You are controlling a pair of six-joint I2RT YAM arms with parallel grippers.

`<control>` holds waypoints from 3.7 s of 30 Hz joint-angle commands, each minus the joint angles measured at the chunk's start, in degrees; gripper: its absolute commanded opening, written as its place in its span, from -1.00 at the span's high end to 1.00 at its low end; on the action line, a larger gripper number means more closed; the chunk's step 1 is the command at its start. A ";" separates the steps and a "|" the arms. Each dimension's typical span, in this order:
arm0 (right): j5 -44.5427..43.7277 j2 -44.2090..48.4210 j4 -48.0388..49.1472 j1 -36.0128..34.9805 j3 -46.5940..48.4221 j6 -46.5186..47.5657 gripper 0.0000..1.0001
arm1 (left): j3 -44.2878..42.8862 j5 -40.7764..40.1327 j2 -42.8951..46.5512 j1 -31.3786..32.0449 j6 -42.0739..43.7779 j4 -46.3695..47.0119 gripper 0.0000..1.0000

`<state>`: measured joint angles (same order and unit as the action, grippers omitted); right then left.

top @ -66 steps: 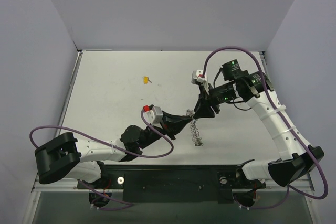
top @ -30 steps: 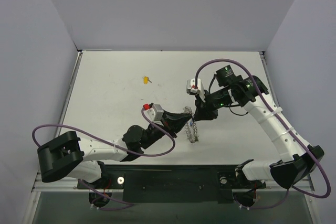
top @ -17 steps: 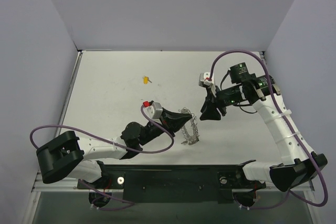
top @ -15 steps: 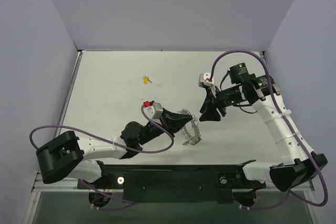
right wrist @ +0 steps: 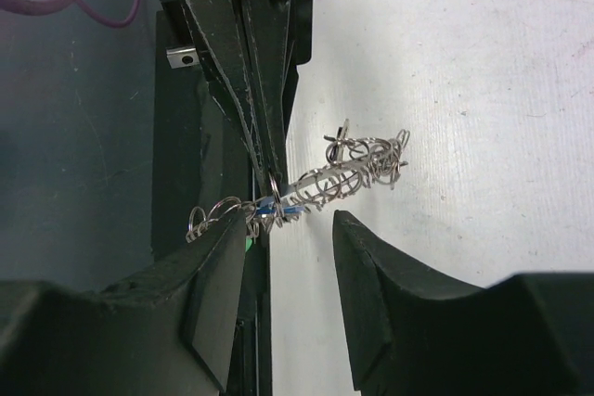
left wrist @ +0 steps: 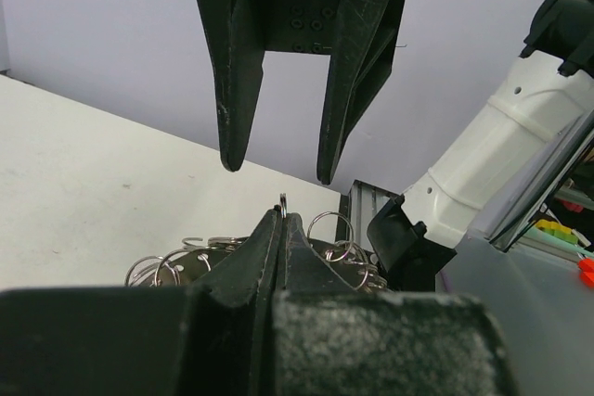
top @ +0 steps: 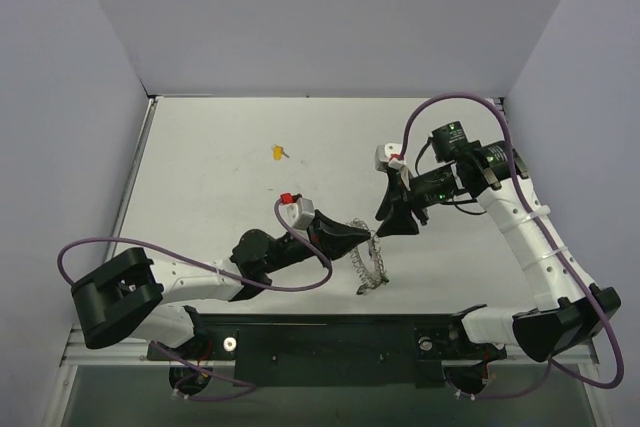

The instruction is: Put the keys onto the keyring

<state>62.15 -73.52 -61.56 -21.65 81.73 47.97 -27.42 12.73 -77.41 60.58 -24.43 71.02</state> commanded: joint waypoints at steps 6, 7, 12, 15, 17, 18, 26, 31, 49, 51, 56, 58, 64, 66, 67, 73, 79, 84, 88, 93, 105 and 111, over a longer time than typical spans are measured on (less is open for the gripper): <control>2.01 -2.25 -2.07 -2.70 -0.70 2.04 0.31 | -3.43 1.16 -0.29 -0.20 -1.85 13.61 1.00; 1.84 -2.33 -2.16 -2.78 -0.70 1.96 0.33 | -3.43 0.98 -0.20 -0.28 -1.68 13.70 1.00; 1.40 -1.98 -2.07 -2.78 -1.58 2.31 0.38 | -3.08 -0.16 0.06 -0.28 -1.59 13.79 1.00; 1.48 -1.63 -2.07 -2.78 -2.02 2.40 0.42 | -3.17 -0.51 0.15 -0.28 -1.59 13.79 1.00; 1.57 -1.72 -1.99 -2.78 -2.11 2.40 0.48 | -3.25 -0.69 0.15 -0.28 -1.59 13.96 1.00; 1.48 -1.81 -2.07 -2.78 -2.11 2.31 0.48 | -3.25 -0.60 0.15 -0.28 -1.50 14.23 1.00; 1.04 -1.98 -1.90 -2.78 -2.46 2.05 0.49 | -3.34 -0.69 0.50 -0.20 -1.76 14.67 1.00; 0.96 -1.90 -1.37 -2.78 -2.46 1.34 0.50 | -3.43 -0.69 0.76 -0.28 -1.77 14.93 1.00; 0.25 -1.54 0.04 -2.78 -3.16 -0.33 0.51 | -3.69 -0.69 0.77 -0.28 -1.94 15.37 1.00; 0.25 -1.54 -0.05 -2.70 -3.07 -0.33 0.53 | -3.78 -0.60 0.85 -0.28 -1.94 15.37 1.00; -0.10 -1.46 0.04 -2.70 -3.07 -0.33 0.74 | -3.78 -0.78 0.77 -0.28 -1.94 15.28 1.00; -0.10 -1.37 0.21 -2.61 -3.33 -0.42 0.74 | -3.78 -0.95 0.85 -0.28 -1.86 15.20 1.00; 0.16 -1.10 0.74 -2.52 -3.42 -1.12 0.63 | -3.78 -0.78 0.68 -0.28 -1.94 15.20 1.00; 0.34 -1.19 0.83 -2.52 -3.42 -1.12 0.79 | -3.87 -0.69 0.59 -0.28 -2.03 15.28 1.00; 0.34 -1.19 0.83 -2.61 -3.42 -1.03 0.86 | -3.87 -0.69 0.50 -0.20 -2.03 15.28 1.00; 0.43 -0.31 0.83 -2.26 -3.16 -1.73 1.00 | -3.96 -0.95 0.15 -0.28 -2.38 15.20 1.00; -1.50 0.04 1.27 -1.73 -2.37 -3.75 1.00 | -3.17 -2.71 1.37 -0.28 -3.61 12.57 0.44; -5.45 0.21 1.18 -1.99 -1.76 -5.07 1.00 | -1.50 -3.85 7.17 -0.37 -2.12 3.53 -0.17; -13.35 -1.27 -5.99 -3.83 1.83 -0.45 1.00 | -2.98 -3.16 17.44 -1.25 1.65 -16.14 -0.32; -23.03 -4.97 -16.48 -6.56 8.61 4.42 1.00 | -11.67 -2.80 22.56 -0.90 12.99 -49.64 -0.34; -29.19 -7.34 -18.60 -8.85 10.11 4.50 1.00 | -20.48 -8.42 11.23 4.29 28.56 -50.91 -0.08; -28.05 -7.96 -18.60 -8.76 10.11 4.68 1.00 | -20.13 -8.95 6.31 4.81 29.08 -42.82 0.14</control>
<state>33.54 -81.01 -74.37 -30.11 90.13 52.03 -45.30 4.86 -69.36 64.86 2.72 19.55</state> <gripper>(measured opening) 0.010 0.459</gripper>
